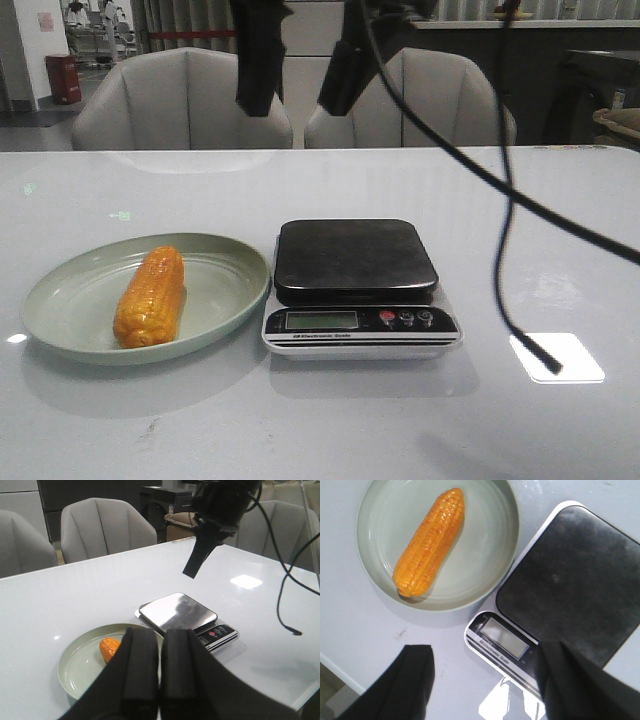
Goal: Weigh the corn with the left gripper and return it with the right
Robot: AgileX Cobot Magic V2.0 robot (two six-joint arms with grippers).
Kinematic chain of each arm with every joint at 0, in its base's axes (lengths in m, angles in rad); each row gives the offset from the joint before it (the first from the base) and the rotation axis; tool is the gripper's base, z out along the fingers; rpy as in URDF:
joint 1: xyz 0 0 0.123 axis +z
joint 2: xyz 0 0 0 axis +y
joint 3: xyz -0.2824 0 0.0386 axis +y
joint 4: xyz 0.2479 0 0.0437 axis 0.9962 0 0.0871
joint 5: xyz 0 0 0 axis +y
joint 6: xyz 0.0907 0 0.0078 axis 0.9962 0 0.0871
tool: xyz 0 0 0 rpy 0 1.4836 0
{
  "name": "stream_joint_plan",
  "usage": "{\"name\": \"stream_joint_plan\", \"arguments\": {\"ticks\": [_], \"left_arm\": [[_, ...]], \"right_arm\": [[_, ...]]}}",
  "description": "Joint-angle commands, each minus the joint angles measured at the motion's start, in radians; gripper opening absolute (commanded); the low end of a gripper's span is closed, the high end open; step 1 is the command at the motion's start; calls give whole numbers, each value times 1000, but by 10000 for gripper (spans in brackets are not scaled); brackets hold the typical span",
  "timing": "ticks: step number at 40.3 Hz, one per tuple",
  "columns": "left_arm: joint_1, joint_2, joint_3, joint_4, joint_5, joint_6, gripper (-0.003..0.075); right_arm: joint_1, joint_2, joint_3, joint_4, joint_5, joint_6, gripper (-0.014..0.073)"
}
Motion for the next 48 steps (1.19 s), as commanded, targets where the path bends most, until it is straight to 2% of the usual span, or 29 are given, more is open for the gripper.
{"name": "stream_joint_plan", "arguments": {"ticks": [1,8,29,40,48], "left_arm": [[0,12,-24,5,-76,1,120],[0,12,-24,5,-76,1,120],[0,12,-24,5,-76,1,120],[0,12,-24,5,-76,1,120],[0,12,-24,5,-76,1,120]], "right_arm": [[-16,-131,45,6,-60,-43,533],[-26,-310,227,6,-134,-68,533],[-31,-962,862,-28,-494,-95,533],[-31,-1318,1132,-31,-668,-95,533],[-31,-1544,1316,-37,-881,-95,533]]}}
